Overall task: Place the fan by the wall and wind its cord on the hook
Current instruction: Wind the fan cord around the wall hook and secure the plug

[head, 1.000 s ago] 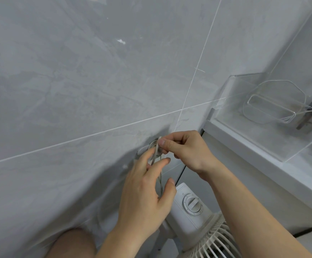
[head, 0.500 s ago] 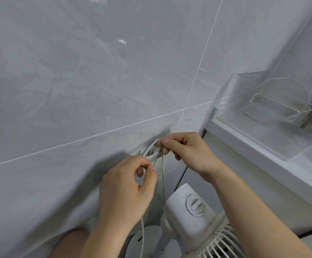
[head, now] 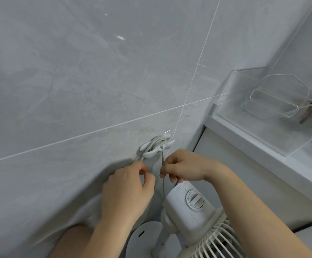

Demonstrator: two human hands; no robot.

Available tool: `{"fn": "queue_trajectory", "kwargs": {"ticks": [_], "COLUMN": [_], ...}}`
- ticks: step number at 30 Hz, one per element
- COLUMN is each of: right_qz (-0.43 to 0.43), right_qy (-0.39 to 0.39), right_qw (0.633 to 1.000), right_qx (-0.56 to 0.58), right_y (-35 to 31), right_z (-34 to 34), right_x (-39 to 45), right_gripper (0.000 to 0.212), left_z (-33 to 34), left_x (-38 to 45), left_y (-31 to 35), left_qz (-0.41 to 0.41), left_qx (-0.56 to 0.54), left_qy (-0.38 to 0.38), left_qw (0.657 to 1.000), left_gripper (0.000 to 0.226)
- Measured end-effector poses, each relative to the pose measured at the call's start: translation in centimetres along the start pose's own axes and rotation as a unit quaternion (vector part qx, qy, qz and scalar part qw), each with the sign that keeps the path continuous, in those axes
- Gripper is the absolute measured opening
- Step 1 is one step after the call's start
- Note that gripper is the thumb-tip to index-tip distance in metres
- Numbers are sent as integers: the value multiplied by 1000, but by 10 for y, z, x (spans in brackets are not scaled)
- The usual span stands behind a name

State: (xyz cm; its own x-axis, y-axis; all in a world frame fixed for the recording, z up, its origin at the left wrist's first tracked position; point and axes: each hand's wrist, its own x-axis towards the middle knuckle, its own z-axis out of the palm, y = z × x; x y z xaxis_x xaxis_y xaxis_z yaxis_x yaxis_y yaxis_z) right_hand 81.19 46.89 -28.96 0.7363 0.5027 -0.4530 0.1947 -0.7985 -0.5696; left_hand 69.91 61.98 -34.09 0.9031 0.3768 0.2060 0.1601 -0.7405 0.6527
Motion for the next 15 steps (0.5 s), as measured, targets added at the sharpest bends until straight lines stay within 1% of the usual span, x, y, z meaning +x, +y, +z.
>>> {"fn": "queue_trajectory", "kwargs": {"ticks": [4,9,15], "right_qz": [-10,-15,-43], "right_qy": [32,35,41], "right_qw": [999,999,998], "right_qx": [4,-22,-8], "right_y": [4,6,4], "right_z": [-4,-3,-1], "right_x": [3,4,8], "right_gripper": [24,23,29], "left_z": [11,27,41], "left_x": [0,0,-1], "left_y": [0,-2,-7], "left_qz": [-1,-4,34], "left_qx": [-1,-59,-132], "left_qy": [-16,-46,-82], "left_qw": [1000,997,987], "left_gripper": [26,33,48]}}
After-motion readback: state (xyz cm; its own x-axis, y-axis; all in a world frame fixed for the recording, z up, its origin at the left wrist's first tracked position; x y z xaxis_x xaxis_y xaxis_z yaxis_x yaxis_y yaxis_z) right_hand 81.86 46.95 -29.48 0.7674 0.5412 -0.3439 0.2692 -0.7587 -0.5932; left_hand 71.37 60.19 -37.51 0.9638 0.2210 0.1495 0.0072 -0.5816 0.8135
